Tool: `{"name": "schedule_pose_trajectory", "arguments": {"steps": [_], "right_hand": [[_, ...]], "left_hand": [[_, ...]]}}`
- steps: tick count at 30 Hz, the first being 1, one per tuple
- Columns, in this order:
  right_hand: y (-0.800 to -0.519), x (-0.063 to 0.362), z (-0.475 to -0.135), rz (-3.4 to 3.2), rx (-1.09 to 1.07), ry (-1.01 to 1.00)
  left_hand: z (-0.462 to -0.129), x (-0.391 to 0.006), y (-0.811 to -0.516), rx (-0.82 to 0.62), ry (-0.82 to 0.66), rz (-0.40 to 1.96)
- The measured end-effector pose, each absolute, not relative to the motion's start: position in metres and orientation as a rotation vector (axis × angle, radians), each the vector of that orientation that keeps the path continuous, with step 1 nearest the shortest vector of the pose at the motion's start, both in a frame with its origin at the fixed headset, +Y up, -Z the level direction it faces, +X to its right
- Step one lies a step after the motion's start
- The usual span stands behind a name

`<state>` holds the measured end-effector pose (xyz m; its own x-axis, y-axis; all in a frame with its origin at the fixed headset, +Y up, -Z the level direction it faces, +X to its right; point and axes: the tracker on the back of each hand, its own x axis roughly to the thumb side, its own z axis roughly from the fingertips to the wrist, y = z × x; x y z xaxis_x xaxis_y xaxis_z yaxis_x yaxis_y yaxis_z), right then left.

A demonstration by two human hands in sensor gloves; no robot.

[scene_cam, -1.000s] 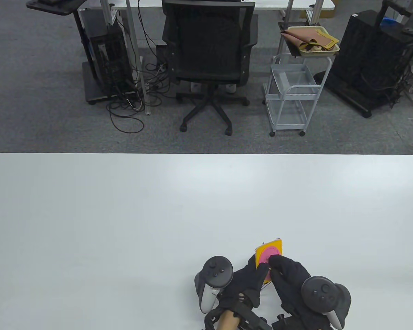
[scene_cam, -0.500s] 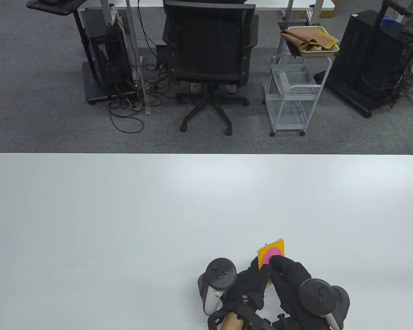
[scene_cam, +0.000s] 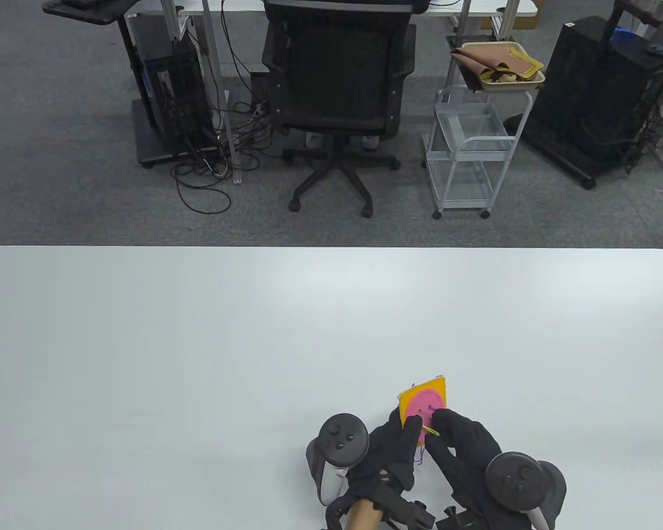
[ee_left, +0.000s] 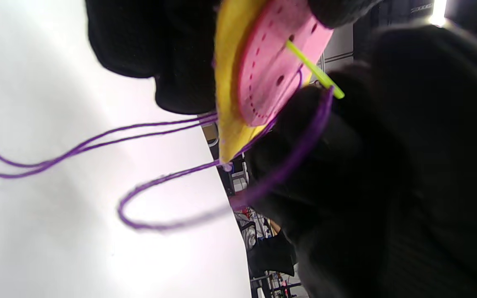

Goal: Sew button in X pattern

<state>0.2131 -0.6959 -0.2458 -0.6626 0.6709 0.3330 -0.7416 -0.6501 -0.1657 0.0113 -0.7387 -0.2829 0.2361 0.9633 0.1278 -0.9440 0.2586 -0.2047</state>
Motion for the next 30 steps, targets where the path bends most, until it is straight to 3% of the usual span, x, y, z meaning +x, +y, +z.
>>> {"name": "schedule_pose_trajectory", "arguments": {"steps": [6,10,20,25,30], "right_hand": [[-0.686,0.237,-0.245,2.109,0.248,-0.378],[-0.69,0.253,-0.254,1.993,0.174,-0.313],[-0.719,0.257,-0.28,1.698,0.251,0.112],[-0.725,0.248,-0.283,1.609,0.319,0.237],[-0.72,0.247,-0.281,1.676,0.326,0.202]], "left_hand": [[-0.286,-0.001,-0.735,-0.076,-0.273,1.377],[-0.288,-0.004,-0.733,-0.156,-0.362,1.424],[-0.29,0.009,-0.739,-0.401,-0.54,1.517],[-0.29,0.013,-0.741,-0.424,-0.535,1.509],[-0.291,0.011,-0.741,-0.387,-0.494,1.467]]}}
